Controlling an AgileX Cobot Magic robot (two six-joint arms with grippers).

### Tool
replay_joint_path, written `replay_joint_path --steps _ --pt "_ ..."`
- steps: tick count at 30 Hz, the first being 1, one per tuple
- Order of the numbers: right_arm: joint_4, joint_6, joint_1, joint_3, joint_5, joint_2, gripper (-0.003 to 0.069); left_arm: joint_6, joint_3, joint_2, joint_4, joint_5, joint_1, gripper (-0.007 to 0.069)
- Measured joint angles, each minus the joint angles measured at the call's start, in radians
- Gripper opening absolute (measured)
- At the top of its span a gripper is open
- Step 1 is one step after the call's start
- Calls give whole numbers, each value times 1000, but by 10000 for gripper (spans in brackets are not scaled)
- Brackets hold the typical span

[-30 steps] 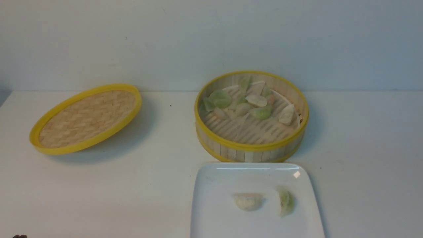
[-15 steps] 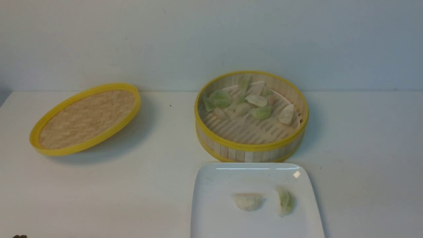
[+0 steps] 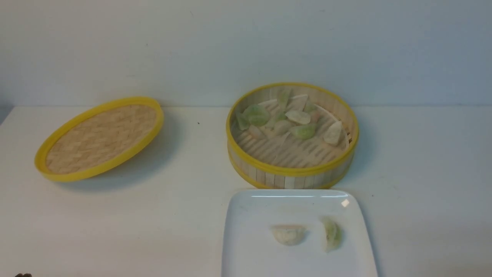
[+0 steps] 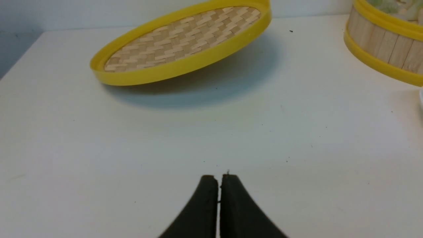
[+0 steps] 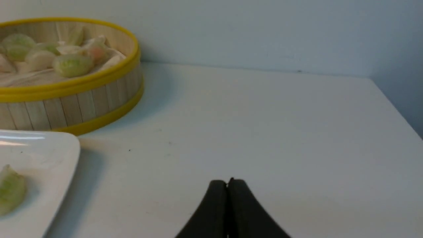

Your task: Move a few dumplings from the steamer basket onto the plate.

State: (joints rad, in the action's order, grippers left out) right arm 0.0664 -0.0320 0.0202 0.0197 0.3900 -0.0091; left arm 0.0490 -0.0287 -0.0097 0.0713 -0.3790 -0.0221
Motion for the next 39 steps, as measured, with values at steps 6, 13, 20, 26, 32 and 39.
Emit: replay_joint_path --steps 6,13,20,26,32,39 --pt "1 -23 0 1 0 0 -14 0 0 0 0 0 0 -2" --pt "1 -26 0 1 0 0 -14 0 0 0 0 0 0 -2" --pt "1 -26 0 1 0 0 -14 0 0 0 0 0 0 -2" --pt "1 -26 0 1 0 0 -14 0 0 0 0 0 0 -2" --pt "1 -26 0 1 0 0 -14 0 0 0 0 0 0 -2" --pt "1 -26 0 1 0 0 -14 0 0 0 0 0 0 -2"
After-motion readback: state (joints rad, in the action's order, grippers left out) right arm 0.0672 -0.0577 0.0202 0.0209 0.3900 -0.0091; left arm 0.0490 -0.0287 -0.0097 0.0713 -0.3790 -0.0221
